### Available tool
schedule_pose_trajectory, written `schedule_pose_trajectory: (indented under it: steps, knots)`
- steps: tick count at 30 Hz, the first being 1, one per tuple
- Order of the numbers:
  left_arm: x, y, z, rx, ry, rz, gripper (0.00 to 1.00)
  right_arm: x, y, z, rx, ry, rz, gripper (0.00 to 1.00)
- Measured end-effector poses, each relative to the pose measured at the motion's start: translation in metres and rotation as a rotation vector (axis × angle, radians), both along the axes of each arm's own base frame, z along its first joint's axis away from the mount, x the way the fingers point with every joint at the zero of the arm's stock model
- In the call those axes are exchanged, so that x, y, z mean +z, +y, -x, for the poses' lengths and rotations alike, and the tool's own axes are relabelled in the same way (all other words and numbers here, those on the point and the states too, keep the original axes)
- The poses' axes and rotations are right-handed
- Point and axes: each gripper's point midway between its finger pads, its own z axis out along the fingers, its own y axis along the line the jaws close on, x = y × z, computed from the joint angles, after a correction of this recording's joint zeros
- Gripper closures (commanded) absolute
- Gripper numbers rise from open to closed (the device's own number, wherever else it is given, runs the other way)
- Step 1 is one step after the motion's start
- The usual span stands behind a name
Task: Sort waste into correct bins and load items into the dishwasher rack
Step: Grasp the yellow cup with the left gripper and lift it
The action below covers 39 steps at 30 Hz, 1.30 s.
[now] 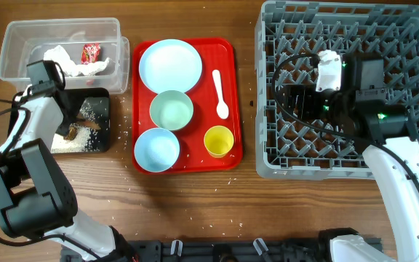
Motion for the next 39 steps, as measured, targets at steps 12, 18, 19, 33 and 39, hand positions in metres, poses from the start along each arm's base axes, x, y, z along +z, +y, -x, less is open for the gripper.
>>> schedule_pose_trajectory:
  steps: [12, 18, 19, 33, 39]
  knots:
    - [0.107, -0.167, -0.015, -0.727, -0.150, 0.161, 0.24, 0.001, 0.000, -0.002, 0.000, -0.008, -0.001, 0.00]
    - [0.088, -0.346, 0.031, -1.251, -0.063, 0.253, 0.30, 0.002, 0.000, -0.002, 0.000, -0.011, -0.001, 0.00]
    - [0.080, -0.357, 0.037, -1.282, -0.036, 0.253, 0.33, 0.002, 0.000, -0.002, 0.000, -0.010, -0.001, 0.00]
    - [0.028, -0.380, 0.070, -1.325, 0.178, 0.265, 0.77, 0.001, 0.000, -0.002, 0.000, -0.010, -0.001, 0.00]
    - [0.026, -0.377, 0.076, -1.318, 0.210, 0.270, 0.85, 0.001, 0.000, -0.002, 0.000, -0.010, -0.001, 0.00]
